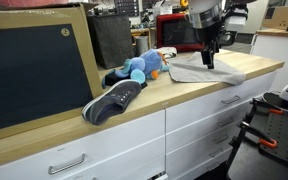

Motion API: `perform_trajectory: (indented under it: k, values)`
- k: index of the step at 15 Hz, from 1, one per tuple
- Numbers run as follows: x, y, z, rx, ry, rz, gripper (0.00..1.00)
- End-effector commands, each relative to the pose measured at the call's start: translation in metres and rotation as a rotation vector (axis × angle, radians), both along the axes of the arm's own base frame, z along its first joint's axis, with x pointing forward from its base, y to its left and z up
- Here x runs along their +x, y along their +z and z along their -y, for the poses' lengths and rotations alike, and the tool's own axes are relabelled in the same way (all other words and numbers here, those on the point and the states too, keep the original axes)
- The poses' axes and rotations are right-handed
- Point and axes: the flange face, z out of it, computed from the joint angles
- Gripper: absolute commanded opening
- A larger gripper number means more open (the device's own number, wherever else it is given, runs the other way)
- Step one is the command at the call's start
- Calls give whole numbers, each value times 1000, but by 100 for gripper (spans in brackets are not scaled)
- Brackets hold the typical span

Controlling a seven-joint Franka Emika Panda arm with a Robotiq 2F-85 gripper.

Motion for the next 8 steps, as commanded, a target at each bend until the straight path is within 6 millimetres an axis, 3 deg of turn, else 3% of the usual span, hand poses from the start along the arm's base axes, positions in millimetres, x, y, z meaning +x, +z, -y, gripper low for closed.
perform_trajectory:
  k: [1, 6, 7, 8]
  values:
    - [32, -17, -14, -23, -6, 8, 100]
    - [75, -40, -22, -55, 20, -75, 100]
    - [78, -36, -18, -67, 16, -103, 100]
    - [62, -39, -18, -35, 8, -60, 100]
